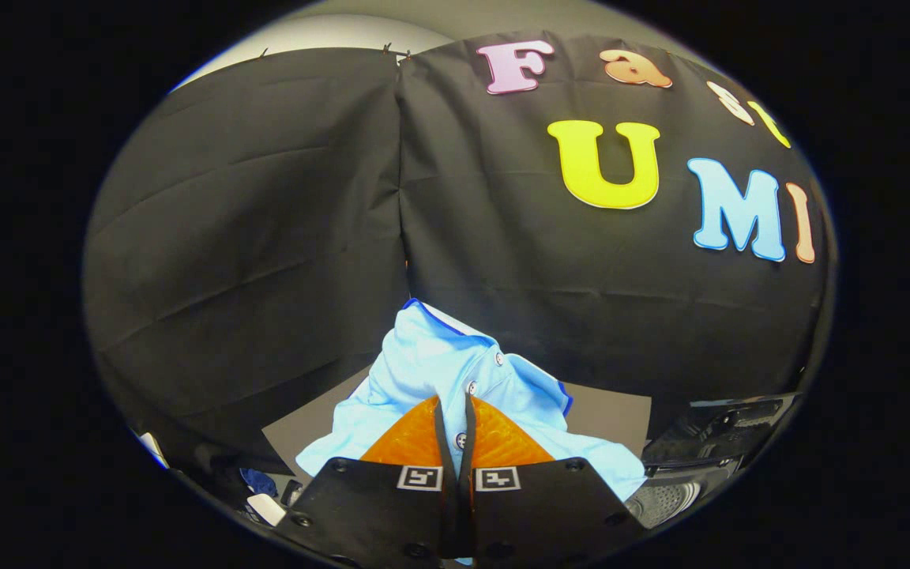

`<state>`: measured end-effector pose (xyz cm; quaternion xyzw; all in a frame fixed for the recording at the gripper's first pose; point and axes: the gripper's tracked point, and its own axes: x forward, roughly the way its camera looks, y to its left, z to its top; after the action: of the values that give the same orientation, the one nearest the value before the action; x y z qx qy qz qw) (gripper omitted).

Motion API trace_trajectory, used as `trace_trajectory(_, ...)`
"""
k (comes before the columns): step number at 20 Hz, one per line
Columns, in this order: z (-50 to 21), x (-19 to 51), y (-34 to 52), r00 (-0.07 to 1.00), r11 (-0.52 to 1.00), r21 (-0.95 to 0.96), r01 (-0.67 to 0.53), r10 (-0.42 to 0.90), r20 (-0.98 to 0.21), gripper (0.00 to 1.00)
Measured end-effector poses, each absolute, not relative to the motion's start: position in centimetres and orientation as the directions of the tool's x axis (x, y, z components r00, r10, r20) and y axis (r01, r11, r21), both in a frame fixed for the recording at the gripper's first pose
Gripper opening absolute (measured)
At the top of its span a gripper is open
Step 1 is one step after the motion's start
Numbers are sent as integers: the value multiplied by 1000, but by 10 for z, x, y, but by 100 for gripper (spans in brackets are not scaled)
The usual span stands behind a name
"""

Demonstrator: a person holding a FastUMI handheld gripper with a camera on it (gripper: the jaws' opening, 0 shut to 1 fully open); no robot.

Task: Put the clothes into the washing machine and then close the washing machine lid.

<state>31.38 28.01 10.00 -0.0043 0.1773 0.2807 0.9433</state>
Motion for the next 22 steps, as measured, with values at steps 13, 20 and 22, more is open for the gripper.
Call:
trace_trajectory(13, 120, 316, 208, 832, 879, 92, -469, 474, -288, 1)
trace_trajectory(20, 120, 319, 161, 861, 906, 100, -411, 422, -284, 1)
trace_trajectory(22, 119, 317, 152, 868, 913, 98, -396, 407, -284, 1)
